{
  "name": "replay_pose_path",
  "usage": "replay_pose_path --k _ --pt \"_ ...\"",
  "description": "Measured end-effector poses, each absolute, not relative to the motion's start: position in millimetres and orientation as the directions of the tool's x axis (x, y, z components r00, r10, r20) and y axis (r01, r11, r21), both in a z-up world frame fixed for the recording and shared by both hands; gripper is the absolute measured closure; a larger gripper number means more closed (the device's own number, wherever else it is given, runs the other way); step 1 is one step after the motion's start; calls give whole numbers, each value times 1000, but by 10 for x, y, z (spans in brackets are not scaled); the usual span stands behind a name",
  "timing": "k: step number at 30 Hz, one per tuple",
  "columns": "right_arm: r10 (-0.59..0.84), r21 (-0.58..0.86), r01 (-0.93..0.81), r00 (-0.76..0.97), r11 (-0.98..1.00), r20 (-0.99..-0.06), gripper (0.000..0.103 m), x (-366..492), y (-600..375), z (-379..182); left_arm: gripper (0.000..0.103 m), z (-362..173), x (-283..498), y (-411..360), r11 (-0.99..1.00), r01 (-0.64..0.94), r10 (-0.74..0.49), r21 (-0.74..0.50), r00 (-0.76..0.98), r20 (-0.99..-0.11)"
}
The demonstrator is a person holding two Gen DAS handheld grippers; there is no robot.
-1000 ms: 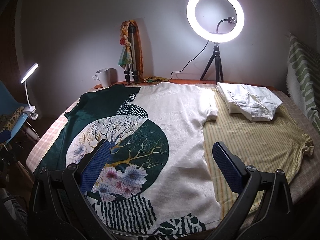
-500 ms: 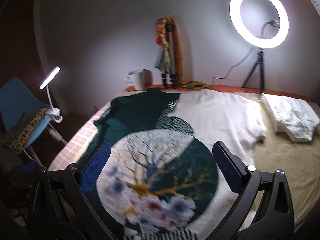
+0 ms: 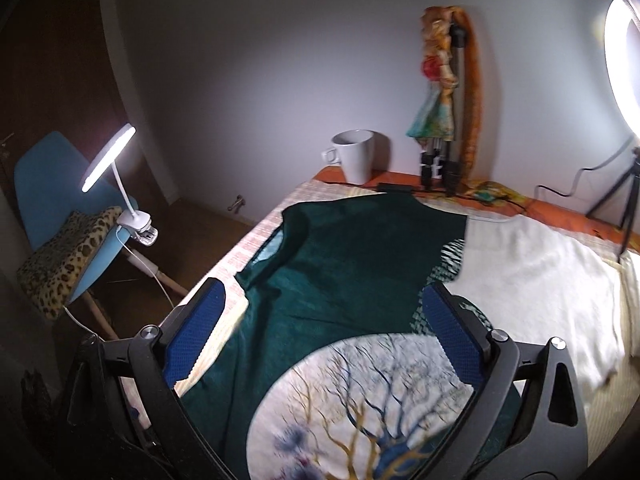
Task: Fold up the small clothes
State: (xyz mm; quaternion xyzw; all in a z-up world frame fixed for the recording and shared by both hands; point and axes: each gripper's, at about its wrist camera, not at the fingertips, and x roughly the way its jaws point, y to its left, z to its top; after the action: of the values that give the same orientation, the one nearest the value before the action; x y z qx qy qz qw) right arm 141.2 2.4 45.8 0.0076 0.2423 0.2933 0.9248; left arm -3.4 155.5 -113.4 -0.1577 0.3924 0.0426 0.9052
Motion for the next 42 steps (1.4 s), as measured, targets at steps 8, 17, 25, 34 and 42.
replay_pose_path --k 8,17,25,34,42 --pt "586 174 -593 626 787 -515 16 2097 739 472 52 -1293 31 1665 935 -228 -60 -271 651 -756" --pt "570 170 -616 541 769 -618 28 2894 1556 243 65 -1420 87 1794 918 -247 -93 -311 627 -773" --pt "515 174 -566 527 806 -676 34 3495 2061 43 81 -1442 125 1796 928 -239 -75 -285 630 -773" --pt "386 43 -534 549 844 -741 44 3790 2497 -135 102 -1476 73 1948 890 -245 -146 -386 647 -749" --pt "306 -38 -523 554 851 -774 87 3891 2599 -302 103 -1446 19 1953 889 -222 -160 -401 670 -725"
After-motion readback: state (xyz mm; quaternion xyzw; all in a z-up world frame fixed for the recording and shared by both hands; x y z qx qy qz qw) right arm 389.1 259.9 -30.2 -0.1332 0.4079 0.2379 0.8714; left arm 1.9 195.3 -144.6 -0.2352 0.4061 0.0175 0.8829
